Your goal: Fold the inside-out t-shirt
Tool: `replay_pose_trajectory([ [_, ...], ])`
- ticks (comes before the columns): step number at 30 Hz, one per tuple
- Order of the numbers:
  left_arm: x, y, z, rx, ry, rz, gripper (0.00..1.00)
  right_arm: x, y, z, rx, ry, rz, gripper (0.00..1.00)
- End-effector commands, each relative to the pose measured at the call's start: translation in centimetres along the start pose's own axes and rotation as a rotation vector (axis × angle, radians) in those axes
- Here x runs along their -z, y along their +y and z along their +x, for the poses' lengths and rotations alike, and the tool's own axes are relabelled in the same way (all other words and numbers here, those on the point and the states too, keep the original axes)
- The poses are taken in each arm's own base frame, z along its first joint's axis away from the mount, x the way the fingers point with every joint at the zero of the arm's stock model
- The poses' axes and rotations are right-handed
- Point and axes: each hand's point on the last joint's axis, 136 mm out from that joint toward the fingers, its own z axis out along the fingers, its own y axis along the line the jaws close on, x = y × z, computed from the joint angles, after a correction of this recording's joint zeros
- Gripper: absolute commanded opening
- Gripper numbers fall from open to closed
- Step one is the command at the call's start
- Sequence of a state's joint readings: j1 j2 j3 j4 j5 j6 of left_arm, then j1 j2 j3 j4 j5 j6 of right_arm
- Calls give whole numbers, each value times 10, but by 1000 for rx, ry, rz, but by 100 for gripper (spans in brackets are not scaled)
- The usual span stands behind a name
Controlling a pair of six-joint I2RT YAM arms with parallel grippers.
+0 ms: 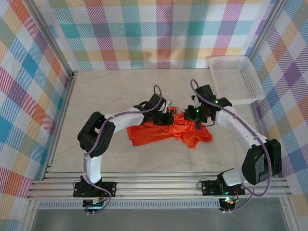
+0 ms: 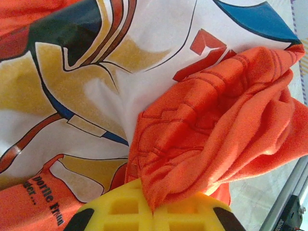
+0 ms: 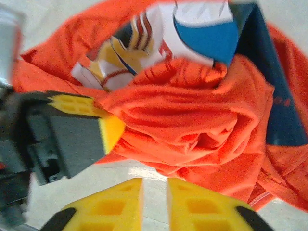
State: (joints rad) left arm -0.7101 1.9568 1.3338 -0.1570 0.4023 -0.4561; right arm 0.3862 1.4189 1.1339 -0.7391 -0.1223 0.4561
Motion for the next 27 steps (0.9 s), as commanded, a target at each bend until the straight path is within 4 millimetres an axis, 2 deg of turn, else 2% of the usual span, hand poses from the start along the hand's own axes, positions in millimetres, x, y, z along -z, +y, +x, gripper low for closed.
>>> replay_pose_trajectory([
  [1, 4, -7, -10, 1, -11, 15, 0, -12, -4, 5, 3, -3, 22, 17],
  [3, 5, -7, -11, 2, -13, 16, 0, -20, -5, 9, 15, 16, 32, 20],
  [5, 5, -8, -12, 1, -14, 17, 0, -28, -8, 12, 34, 30, 58, 30],
  [7, 5, -8, -12, 0, -14, 18, 0, -36, -11, 12, 46, 38, 82, 33],
  [15, 8, -10, -12, -4, -15, 19, 0, -59, -15, -6, 64, 22, 130, 33],
  [18, 9, -10, -12, -7, -14, 17, 0, -60, -16, -17, 77, 3, 159, 26],
  [21, 10, -9, -11, -13, -13, 10, 0, -42, -9, -27, 97, -12, 169, 2],
  [24, 11, -8, -11, -19, -13, 2, 0, -9, 3, -35, 126, -57, 147, 0],
  [27, 10, -7, -11, -21, -13, -5, 0, 23, 17, -34, 146, -78, 99, 0],
])
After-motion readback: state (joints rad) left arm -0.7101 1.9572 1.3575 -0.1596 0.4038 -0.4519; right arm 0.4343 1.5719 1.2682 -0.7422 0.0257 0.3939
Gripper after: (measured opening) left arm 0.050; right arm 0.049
